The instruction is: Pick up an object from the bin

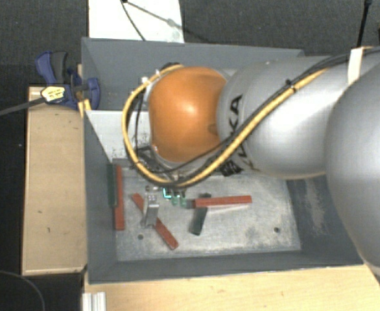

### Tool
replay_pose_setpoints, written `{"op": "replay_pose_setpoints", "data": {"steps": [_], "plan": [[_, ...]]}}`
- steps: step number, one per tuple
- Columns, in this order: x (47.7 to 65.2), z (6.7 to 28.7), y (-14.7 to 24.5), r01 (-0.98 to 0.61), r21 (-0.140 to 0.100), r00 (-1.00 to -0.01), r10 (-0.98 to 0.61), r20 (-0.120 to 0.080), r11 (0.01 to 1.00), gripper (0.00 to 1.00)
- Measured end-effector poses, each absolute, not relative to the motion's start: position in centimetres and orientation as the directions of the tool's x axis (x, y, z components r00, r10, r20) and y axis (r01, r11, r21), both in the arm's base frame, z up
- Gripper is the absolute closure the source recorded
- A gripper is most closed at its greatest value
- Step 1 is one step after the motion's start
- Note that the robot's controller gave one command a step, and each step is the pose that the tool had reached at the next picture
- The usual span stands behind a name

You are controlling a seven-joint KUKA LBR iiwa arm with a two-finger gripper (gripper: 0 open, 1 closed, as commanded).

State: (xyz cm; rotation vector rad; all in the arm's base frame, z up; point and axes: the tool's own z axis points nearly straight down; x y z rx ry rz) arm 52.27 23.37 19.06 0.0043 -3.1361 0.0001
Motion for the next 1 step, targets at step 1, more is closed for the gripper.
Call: {"op": "replay_pose_setpoints", "data": {"steps": [1], "plan": [[53.98,7.08,19.02,-0.418,0.001,-0.909,-0.418,0.002,0.909,0.00]]}}
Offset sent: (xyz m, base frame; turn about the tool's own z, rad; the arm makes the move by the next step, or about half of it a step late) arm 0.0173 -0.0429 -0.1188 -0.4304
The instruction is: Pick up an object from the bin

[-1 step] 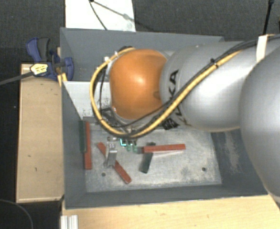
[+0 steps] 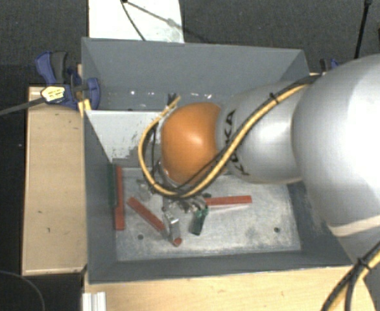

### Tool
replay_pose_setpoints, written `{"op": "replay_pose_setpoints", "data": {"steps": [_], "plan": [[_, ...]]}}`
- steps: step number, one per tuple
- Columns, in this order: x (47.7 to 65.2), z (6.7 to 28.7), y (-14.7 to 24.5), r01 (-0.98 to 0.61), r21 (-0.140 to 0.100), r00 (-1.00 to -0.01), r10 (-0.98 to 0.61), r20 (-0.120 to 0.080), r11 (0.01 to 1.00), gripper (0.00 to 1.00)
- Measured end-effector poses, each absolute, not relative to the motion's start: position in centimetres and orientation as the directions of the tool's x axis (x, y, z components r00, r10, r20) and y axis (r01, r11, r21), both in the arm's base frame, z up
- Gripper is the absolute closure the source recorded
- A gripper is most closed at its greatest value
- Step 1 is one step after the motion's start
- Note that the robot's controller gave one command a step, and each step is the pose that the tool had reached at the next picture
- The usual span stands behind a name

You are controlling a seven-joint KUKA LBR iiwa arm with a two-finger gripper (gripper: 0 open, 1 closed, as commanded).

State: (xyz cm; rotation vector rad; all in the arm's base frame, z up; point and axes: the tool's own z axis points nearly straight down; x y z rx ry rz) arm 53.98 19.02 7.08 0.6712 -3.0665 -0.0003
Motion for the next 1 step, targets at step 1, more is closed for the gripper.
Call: {"op": "replay_pose_setpoints", "data": {"steps": [1], "plan": [[53.03,9.91,22.46,-0.449,0.002,-0.893,-0.449,-0.007,0.893,0.00]]}}
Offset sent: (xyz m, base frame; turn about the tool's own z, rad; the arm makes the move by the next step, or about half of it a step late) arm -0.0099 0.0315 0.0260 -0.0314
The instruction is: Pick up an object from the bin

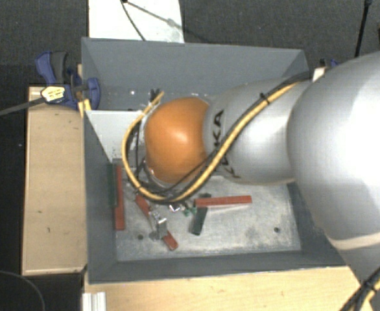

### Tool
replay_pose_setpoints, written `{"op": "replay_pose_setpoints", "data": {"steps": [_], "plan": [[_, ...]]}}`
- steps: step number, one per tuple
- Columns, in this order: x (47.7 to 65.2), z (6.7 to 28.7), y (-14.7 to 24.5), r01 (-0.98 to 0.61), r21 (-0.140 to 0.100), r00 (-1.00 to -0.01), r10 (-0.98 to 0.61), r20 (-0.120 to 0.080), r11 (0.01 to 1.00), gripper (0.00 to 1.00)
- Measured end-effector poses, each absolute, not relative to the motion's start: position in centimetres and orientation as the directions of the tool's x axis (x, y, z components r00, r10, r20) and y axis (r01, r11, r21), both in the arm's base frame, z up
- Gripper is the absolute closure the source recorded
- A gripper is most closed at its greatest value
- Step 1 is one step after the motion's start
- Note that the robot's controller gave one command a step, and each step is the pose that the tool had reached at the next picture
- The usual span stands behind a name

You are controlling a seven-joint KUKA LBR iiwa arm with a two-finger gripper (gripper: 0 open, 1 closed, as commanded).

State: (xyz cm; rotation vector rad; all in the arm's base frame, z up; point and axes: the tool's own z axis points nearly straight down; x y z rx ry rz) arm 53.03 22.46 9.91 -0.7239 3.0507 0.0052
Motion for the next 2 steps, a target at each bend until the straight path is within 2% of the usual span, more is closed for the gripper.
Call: {"op": "replay_pose_setpoints", "data": {"steps": [1,2], "plan": [[56.0,7.3,14.5,-0.552,-0.003,-0.834,-0.552,0.000,0.834,0.00],[54.9,7.0,4.3,-0.454,-0.002,-0.891,-0.454,0.002,0.891,0.00]]}}
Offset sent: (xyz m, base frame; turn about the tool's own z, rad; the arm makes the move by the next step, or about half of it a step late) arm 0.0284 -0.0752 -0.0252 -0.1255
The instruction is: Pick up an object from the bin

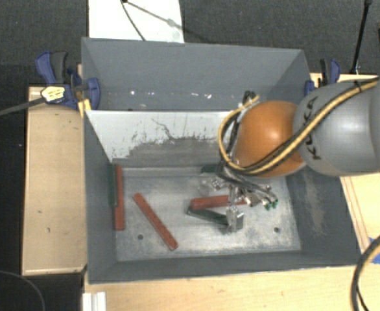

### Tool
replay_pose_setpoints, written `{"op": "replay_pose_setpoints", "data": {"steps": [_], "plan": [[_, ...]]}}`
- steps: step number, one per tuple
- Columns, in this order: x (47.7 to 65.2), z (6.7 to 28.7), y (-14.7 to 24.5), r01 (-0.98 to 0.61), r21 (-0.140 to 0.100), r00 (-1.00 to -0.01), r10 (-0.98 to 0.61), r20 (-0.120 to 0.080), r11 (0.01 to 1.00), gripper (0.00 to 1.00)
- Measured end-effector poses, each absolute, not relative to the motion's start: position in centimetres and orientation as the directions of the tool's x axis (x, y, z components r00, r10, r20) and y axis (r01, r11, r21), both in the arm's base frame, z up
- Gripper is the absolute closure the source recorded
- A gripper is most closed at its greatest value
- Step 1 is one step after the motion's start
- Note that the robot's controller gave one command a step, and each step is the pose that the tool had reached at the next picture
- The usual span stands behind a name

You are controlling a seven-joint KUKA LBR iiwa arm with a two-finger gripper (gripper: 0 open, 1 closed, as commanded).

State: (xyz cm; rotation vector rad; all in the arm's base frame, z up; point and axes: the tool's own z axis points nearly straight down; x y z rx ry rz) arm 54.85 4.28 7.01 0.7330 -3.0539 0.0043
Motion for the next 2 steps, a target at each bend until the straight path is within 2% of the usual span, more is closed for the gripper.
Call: {"op": "replay_pose_setpoints", "data": {"steps": [1,2], "plan": [[54.9,7.0,4.8,-0.454,0.001,-0.891,-0.454,-0.001,0.891,1.00],[54.3,22.6,6.1,-0.435,-0.003,-0.900,-0.435,-0.011,0.900,1.00]]}}
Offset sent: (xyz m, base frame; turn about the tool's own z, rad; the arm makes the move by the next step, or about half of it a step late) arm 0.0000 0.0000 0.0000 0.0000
